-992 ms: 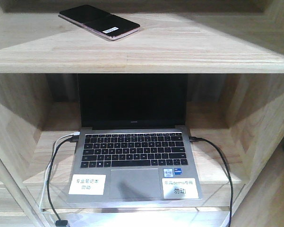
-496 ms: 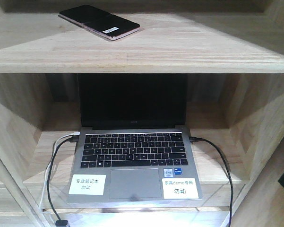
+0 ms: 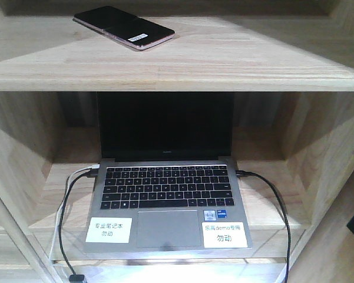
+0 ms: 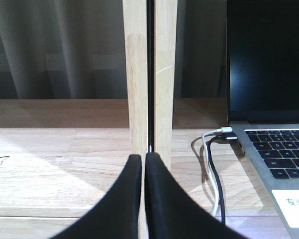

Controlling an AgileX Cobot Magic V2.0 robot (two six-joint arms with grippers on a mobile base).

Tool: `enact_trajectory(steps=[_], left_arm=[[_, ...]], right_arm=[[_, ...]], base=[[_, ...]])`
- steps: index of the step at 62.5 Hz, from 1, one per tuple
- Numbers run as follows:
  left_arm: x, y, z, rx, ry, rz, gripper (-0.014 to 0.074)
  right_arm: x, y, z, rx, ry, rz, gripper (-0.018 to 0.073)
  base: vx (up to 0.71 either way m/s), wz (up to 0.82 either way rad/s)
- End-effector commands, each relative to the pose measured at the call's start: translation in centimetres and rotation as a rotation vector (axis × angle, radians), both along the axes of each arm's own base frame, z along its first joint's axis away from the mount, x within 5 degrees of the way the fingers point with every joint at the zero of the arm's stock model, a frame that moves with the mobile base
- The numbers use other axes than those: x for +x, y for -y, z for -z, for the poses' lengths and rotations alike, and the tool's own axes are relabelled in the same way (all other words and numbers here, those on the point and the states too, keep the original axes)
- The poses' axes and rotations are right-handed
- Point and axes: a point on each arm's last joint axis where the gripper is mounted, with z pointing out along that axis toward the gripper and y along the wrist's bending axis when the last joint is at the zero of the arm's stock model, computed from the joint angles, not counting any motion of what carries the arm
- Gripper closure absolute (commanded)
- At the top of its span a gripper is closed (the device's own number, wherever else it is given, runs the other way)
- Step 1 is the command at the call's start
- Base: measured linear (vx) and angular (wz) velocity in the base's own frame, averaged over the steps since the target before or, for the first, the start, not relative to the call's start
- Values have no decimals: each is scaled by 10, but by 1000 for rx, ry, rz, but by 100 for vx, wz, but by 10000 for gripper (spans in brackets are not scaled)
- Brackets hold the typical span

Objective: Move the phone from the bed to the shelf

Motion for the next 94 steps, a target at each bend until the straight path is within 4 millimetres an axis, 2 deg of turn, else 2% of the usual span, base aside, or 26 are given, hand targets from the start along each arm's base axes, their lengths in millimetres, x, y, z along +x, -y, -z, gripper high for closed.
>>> enact_trajectory(steps=[1, 23, 33, 55, 63, 75, 94], left_arm=[[0, -1, -6, -6, 78, -12, 596], [0, -1, -6, -6, 78, -12, 596], [0, -1, -6, -6, 78, -12, 596], [0, -1, -6, -6, 78, -12, 596], [0, -1, -6, -6, 78, -12, 596], [0, -1, -6, -6, 78, -12, 596], [0, -1, -6, -6, 78, -12, 596]], right_arm=[[1, 2, -12, 46, 37, 31, 564], [4, 7, -16, 56, 89, 89, 564], [6, 10, -15, 9, 105, 139, 564], [15, 31, -1, -69, -28, 491, 564], [14, 37, 2, -102, -15, 589, 564], [12, 40, 30, -103, 7, 634, 564], [15, 42, 94, -71, 24, 659, 564]], base=[[0, 0], [0, 0], [0, 0], [0, 0], [0, 0], [0, 0], [0, 0]])
